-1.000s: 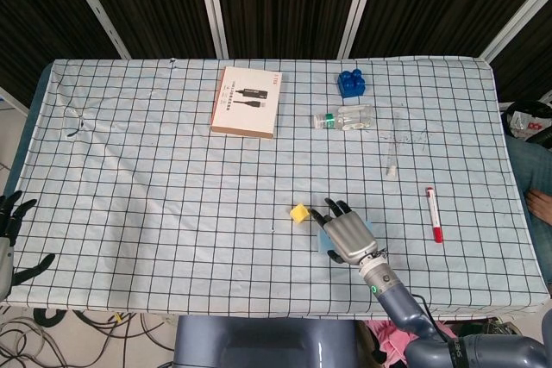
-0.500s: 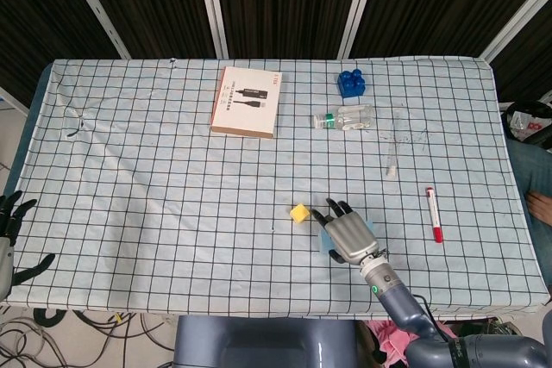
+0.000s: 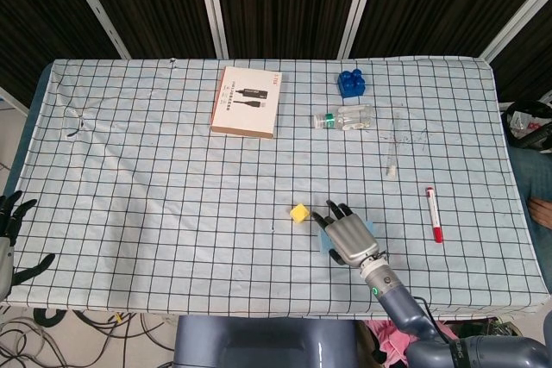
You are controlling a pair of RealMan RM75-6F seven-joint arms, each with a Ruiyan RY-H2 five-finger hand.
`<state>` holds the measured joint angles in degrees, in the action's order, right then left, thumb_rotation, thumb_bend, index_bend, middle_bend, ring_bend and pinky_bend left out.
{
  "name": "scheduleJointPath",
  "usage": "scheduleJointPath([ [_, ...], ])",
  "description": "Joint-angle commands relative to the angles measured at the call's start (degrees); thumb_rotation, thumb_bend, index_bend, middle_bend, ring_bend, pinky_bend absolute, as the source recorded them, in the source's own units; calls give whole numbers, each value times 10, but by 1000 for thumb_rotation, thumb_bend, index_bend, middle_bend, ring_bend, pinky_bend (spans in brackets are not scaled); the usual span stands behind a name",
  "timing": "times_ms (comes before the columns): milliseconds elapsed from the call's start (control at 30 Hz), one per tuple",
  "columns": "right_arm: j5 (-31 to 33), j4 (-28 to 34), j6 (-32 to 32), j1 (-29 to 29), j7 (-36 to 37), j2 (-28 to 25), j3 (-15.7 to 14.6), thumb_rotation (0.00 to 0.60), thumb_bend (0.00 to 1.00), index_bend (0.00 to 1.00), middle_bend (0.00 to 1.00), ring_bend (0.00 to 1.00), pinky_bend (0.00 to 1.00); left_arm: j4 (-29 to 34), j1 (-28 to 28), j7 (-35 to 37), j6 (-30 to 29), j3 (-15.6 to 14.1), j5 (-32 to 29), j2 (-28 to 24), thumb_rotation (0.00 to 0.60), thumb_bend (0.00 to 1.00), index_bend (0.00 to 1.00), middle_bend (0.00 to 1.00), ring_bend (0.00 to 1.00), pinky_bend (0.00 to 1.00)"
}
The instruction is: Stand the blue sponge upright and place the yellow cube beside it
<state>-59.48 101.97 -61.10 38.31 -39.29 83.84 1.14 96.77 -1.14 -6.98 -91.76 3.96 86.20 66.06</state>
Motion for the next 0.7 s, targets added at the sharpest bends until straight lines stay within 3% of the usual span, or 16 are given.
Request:
scheduleJointPath([
  [33, 2, 3, 1, 0, -3, -2, -1, 600, 300, 116, 306, 11, 121, 0, 0, 0, 0, 0, 0, 0, 600, 112, 157, 56, 0, 0],
  [700, -2, 42, -15, -1, -20, -16, -1, 600, 301, 91, 270, 2, 121, 0, 1, 3, -4, 0, 2, -1, 600, 112, 157, 56, 0, 0],
])
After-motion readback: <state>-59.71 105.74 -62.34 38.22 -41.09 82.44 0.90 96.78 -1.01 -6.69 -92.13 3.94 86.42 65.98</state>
